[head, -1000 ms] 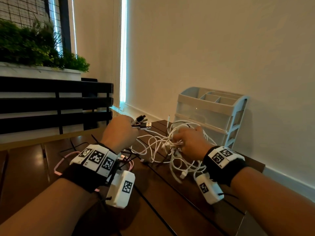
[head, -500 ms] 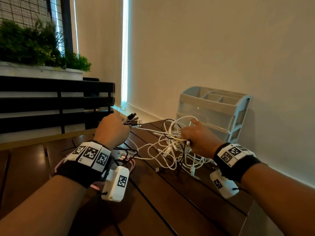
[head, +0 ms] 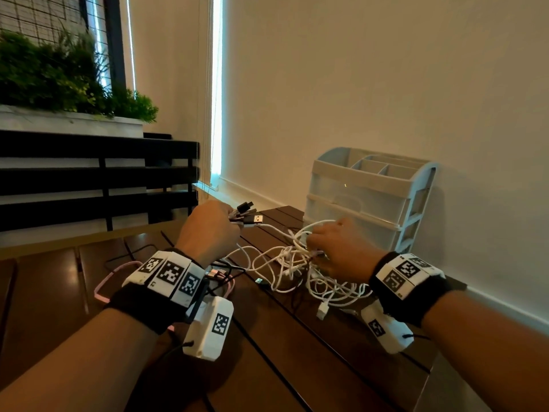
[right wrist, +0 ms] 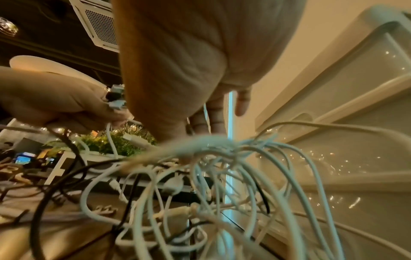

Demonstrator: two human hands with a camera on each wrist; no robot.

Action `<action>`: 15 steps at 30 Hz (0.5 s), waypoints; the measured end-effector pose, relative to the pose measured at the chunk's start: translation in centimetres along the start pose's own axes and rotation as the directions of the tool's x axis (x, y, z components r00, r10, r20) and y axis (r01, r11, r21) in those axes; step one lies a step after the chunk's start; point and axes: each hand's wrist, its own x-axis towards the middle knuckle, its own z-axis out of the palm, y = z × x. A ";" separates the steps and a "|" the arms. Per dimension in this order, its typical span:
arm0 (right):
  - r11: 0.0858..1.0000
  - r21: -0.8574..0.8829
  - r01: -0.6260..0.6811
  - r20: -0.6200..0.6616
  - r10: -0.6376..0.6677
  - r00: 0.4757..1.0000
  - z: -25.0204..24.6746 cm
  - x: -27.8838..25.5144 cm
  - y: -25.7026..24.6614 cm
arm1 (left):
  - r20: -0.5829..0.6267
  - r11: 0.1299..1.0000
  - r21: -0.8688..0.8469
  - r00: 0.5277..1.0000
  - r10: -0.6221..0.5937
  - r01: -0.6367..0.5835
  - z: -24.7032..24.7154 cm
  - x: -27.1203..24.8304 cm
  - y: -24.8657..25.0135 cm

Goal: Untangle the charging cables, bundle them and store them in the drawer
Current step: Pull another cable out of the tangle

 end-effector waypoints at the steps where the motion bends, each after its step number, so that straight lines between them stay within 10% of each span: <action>1: 1.000 -0.008 0.002 -0.018 -0.002 1.000 0.2 0.0 -0.2 | 0.003 1.000 0.001 1.000 0.004 -0.004 0.0 -0.1 0.1; 6: 0.967 0.174 -0.185 0.036 0.181 0.983 0.6 -0.2 0.0 | 0.013 1.000 0.004 1.000 -0.003 0.003 0.0 -0.1 0.1; 15: 0.963 -0.150 -0.224 0.252 0.256 0.933 0.1 0.1 0.3 | -0.041 0.999 -0.007 0.998 -0.052 0.052 -1.3 0.6 -1.1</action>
